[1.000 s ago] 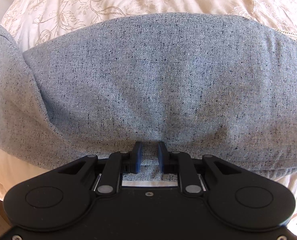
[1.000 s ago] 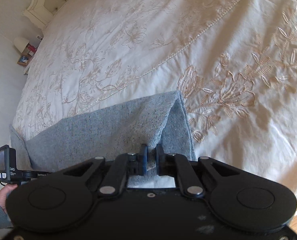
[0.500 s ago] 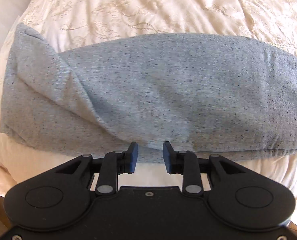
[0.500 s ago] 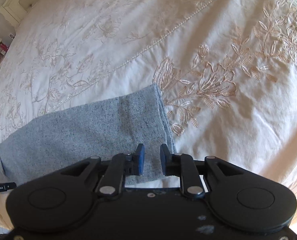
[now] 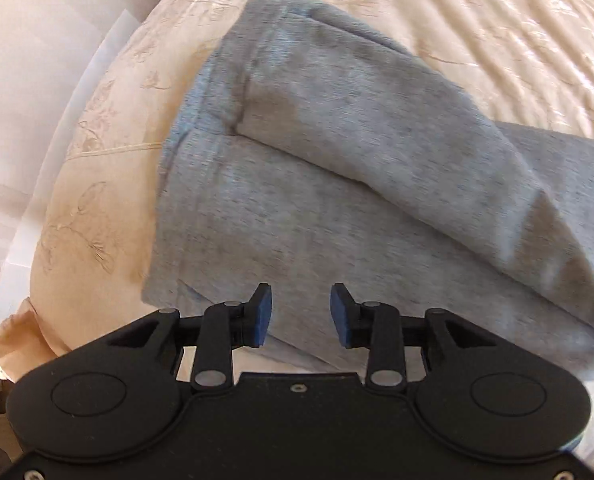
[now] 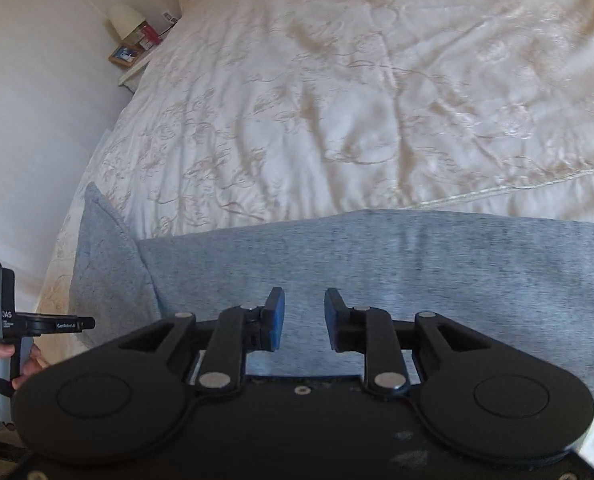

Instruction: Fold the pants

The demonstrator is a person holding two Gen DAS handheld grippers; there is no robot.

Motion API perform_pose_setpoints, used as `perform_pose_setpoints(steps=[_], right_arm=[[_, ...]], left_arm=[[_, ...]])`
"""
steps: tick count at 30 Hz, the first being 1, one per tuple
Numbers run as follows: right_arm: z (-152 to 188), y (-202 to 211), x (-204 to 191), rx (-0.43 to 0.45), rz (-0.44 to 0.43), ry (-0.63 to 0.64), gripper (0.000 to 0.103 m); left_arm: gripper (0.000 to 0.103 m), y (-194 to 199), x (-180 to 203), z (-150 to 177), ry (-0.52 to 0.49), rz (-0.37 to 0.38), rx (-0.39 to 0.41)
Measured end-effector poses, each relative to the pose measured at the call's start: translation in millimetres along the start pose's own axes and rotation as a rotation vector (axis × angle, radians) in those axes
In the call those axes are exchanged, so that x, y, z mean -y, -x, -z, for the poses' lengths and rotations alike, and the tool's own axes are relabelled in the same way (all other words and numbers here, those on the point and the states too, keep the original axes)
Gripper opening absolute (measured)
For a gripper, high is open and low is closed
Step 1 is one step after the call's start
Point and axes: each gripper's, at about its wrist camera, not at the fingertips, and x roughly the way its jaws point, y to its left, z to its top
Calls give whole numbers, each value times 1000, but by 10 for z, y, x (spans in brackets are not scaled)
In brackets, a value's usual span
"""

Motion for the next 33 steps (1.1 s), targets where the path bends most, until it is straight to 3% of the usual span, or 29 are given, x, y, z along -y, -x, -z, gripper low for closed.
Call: perform_pose_setpoints(steps=[6, 12, 14, 19, 23, 26, 27, 29, 33], right_arm=[[-342, -887, -1288, -19, -105, 114, 31], [-756, -1724, -2281, -28, -159, 278, 33], [-884, -1951, -2480, -36, -167, 295, 33], [-1142, -2501, -2821, -93, -188, 372, 35], [-1109, -2792, -2910, -193, -226, 427, 37], [-981, -2788, -2996, -252, -284, 430, 36], [-916, -2701, -3020, -222, -284, 436, 31], [-887, -2513, -3114, -160, -293, 423, 11], [-892, -1971, -3283, -11, -356, 393, 11]], left_arm=[[45, -469, -799, -449, 38, 50, -19], [46, -836, -1023, -694, 71, 133, -23], [46, -944, -1060, -701, 88, 103, -40], [47, -1142, -1182, -598, 123, 189, -60], [53, -1208, -1316, -542, 140, 229, -58], [53, -1254, -1462, -508, 191, 277, -73], [53, -1252, -1506, -505, 209, 293, -81], [50, -1188, -1578, -507, 230, 325, -78], [48, -1071, -1738, -595, 239, 400, -13]])
